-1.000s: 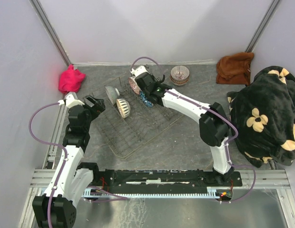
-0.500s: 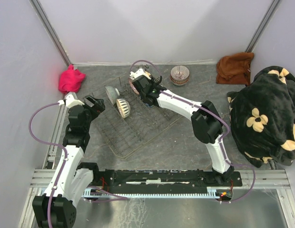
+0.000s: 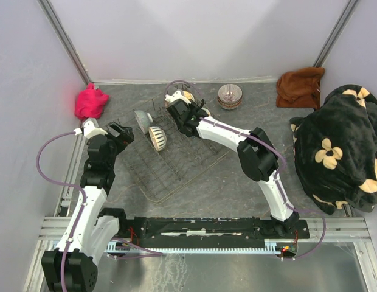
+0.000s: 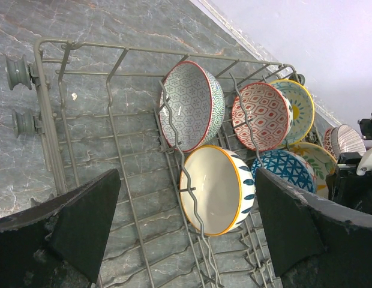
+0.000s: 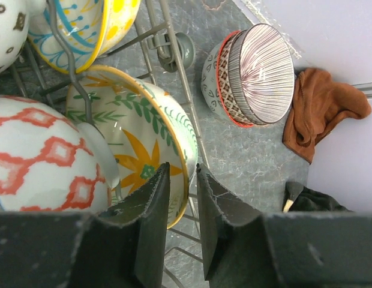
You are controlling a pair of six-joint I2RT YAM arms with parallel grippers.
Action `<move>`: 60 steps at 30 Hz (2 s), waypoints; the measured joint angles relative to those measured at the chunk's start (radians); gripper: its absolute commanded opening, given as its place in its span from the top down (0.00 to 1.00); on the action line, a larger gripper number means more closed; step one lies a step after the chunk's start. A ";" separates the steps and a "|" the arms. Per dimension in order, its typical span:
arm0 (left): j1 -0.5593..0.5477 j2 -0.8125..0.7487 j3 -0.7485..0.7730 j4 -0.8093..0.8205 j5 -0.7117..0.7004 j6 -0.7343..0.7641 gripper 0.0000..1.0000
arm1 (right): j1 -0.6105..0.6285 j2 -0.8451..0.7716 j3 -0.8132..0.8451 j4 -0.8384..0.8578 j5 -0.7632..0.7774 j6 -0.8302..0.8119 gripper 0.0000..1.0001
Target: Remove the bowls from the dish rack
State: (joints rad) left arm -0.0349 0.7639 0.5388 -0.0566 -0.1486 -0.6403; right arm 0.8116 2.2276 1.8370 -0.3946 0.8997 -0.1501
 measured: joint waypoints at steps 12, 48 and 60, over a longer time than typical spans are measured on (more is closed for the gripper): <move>0.000 0.000 -0.003 0.000 -0.006 0.000 0.01 | 0.000 0.036 0.024 0.044 0.073 -0.042 0.92; 0.000 0.002 -0.003 0.000 -0.006 0.000 0.01 | 0.059 -0.029 -0.189 0.555 0.283 -0.373 0.99; 0.000 0.003 -0.003 0.000 -0.006 0.000 0.01 | 0.065 -0.043 -0.224 0.751 0.339 -0.529 0.99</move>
State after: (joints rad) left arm -0.0349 0.7673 0.5354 -0.0563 -0.1551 -0.6403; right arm 0.8768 2.1845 1.6127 0.3561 1.2388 -0.6788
